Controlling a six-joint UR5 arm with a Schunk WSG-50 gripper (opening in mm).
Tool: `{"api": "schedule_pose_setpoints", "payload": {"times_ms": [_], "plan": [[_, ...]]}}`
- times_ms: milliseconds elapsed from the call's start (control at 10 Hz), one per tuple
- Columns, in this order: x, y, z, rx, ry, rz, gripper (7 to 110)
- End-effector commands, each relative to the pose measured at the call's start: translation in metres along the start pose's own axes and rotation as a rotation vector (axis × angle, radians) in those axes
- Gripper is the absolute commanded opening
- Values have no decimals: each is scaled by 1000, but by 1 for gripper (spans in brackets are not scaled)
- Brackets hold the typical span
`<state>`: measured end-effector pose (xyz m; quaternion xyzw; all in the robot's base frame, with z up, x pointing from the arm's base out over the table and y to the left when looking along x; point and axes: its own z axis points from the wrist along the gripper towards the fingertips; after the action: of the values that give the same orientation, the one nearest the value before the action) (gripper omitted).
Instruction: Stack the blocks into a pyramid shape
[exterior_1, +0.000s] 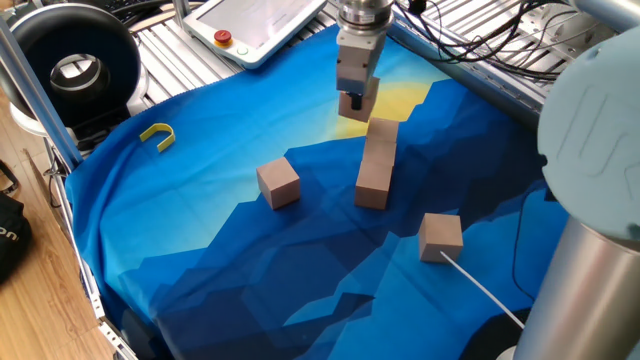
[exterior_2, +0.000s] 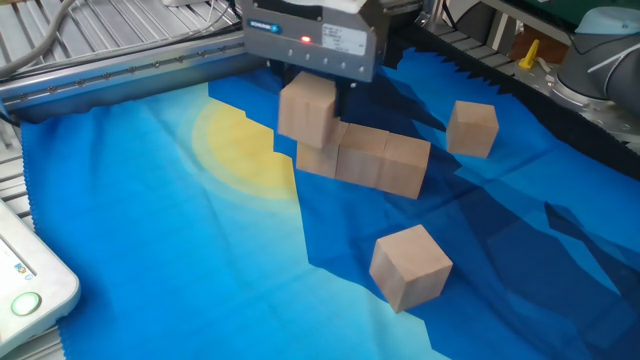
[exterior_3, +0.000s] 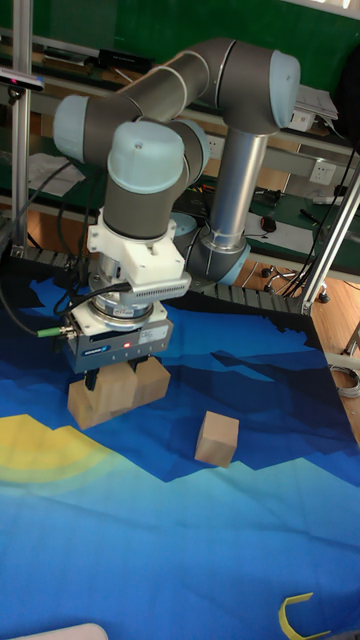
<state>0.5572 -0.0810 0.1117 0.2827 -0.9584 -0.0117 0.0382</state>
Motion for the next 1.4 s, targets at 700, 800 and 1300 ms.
{"api": "schedule_pose_setpoints", "payload": {"times_ms": [700,800,1300], "plan": [[44,13,15,-112,55,-99,7],[43,12,16,-108,50,-92,7],[36,7,23,-82,33,-113,7]]}}
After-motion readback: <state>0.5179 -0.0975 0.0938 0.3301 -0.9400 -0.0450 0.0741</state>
